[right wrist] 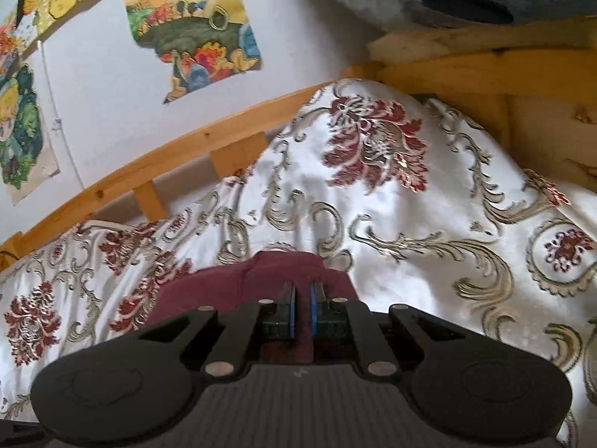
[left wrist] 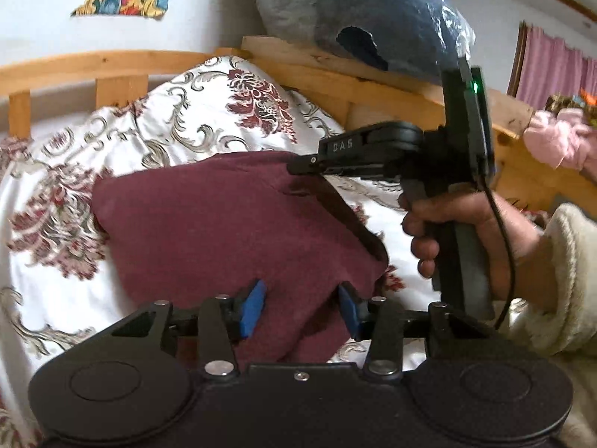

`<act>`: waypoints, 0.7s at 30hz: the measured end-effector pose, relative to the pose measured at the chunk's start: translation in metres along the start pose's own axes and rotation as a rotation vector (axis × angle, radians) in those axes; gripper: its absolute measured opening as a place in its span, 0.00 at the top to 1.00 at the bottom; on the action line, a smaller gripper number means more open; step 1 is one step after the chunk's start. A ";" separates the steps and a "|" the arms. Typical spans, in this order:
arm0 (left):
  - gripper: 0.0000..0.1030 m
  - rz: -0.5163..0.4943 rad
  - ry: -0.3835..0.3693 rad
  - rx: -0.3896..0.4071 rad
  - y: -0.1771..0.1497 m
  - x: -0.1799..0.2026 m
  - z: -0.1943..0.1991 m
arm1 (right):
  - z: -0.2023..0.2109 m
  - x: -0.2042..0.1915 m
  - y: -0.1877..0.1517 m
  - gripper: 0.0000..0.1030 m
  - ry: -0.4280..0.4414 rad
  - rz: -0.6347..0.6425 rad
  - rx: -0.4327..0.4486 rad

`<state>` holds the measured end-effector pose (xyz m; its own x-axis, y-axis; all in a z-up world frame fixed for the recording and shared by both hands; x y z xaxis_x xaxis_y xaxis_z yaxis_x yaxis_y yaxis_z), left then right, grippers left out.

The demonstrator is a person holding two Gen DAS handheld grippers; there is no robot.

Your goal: Fold small clothes

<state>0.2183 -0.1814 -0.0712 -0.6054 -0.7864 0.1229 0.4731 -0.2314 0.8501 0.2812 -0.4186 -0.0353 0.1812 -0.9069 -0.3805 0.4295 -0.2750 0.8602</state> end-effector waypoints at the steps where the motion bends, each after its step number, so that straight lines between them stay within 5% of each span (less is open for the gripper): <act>1: 0.54 0.009 -0.008 -0.003 0.000 -0.001 0.000 | 0.000 0.002 -0.001 0.91 -0.009 -0.003 -0.008; 6: 0.49 0.045 -0.038 -0.011 0.000 -0.004 -0.001 | -0.005 0.010 -0.009 0.91 -0.062 -0.009 -0.056; 10: 0.24 0.094 -0.055 0.028 0.008 -0.009 0.013 | -0.007 0.011 -0.012 0.91 -0.081 0.018 -0.071; 16: 0.07 0.204 0.051 0.068 0.018 -0.033 0.027 | -0.012 0.015 -0.015 0.91 -0.117 0.032 -0.092; 21: 0.05 0.346 0.134 0.022 0.015 -0.062 0.018 | -0.013 0.014 -0.016 0.91 -0.127 0.050 -0.092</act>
<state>0.2512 -0.1259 -0.0572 -0.3221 -0.8845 0.3374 0.6205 0.0720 0.7809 0.2883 -0.4228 -0.0587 0.0935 -0.9534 -0.2867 0.5033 -0.2032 0.8399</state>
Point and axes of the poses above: each gripper's, at about its wrist camera, not at the fingertips, and z roughly against the way its jaws point, x to its right, y to its top, the point moved 4 cm from there along -z, roughly the way its jaws point, and after that the axes turned 8 degrees about y, right-handed, at the moved point
